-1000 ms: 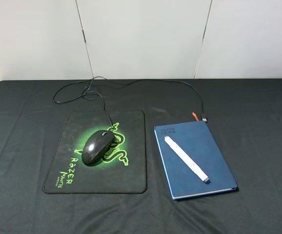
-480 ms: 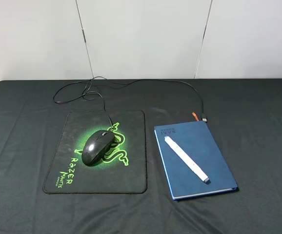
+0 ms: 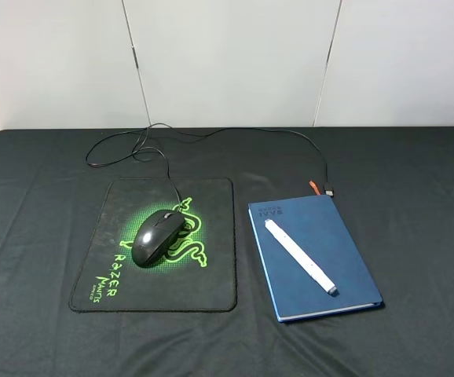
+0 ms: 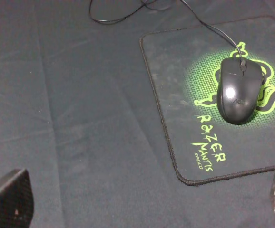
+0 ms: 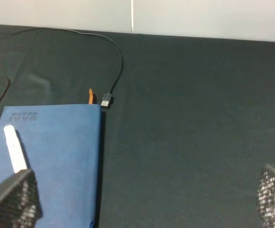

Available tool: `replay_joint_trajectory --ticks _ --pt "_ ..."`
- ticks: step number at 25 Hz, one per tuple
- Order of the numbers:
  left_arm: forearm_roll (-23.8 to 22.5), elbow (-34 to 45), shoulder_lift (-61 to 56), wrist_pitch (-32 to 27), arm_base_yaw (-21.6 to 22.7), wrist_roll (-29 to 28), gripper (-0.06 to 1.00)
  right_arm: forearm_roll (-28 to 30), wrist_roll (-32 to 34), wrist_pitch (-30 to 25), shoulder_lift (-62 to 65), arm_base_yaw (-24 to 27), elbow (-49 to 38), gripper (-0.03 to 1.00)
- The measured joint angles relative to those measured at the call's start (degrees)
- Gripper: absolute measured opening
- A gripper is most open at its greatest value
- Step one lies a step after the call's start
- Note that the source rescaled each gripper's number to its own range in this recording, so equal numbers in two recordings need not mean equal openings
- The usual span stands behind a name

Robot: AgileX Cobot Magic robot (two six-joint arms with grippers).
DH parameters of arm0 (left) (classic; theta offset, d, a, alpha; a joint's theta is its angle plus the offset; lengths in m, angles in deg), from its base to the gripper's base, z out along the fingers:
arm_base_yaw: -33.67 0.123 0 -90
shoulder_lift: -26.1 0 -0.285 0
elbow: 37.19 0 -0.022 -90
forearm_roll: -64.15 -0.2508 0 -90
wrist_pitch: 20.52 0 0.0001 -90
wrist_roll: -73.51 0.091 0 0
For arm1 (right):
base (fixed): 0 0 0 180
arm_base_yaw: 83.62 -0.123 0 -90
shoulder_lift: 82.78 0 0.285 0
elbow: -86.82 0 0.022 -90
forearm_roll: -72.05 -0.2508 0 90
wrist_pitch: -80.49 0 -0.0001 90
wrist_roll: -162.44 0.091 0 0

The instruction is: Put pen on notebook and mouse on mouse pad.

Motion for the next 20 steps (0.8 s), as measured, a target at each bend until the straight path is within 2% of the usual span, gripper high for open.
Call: replay_joint_trajectory --ticks 20 --pt "0.0 0.0 0.0 0.0 0.0 0.0 1.0 0.0 0.13 0.0 0.0 0.0 0.0 1.0"
